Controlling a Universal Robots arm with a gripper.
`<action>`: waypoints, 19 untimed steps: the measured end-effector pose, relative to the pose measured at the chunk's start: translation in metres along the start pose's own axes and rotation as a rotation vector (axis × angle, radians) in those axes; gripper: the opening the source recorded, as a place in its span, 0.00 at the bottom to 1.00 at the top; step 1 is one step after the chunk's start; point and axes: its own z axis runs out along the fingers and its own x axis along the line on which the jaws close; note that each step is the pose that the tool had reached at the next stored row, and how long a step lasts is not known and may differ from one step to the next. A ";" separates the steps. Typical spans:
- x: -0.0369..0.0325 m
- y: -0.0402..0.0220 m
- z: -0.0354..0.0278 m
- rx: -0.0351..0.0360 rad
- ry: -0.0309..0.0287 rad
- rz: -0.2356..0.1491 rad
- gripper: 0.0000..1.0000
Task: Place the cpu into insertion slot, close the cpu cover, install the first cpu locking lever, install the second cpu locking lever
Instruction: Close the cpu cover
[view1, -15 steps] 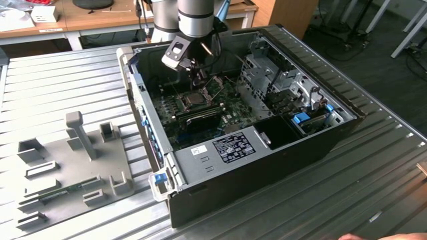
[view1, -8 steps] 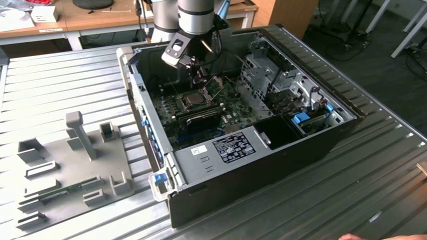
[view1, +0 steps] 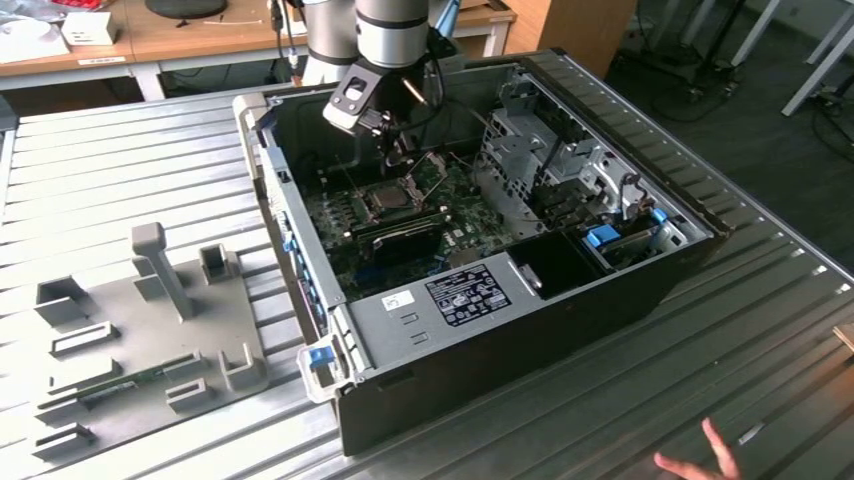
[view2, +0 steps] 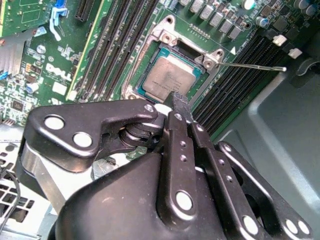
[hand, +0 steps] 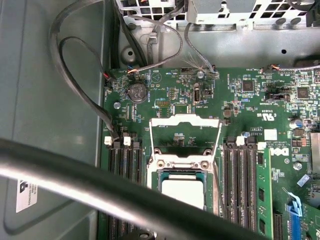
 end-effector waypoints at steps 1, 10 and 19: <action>0.0000 0.0000 -0.0003 0.0001 0.0001 0.000 0.11; 0.0001 0.0005 -0.0090 0.0018 0.0003 0.000 0.11; 0.0003 0.0011 -0.0196 0.0047 0.0004 0.000 0.11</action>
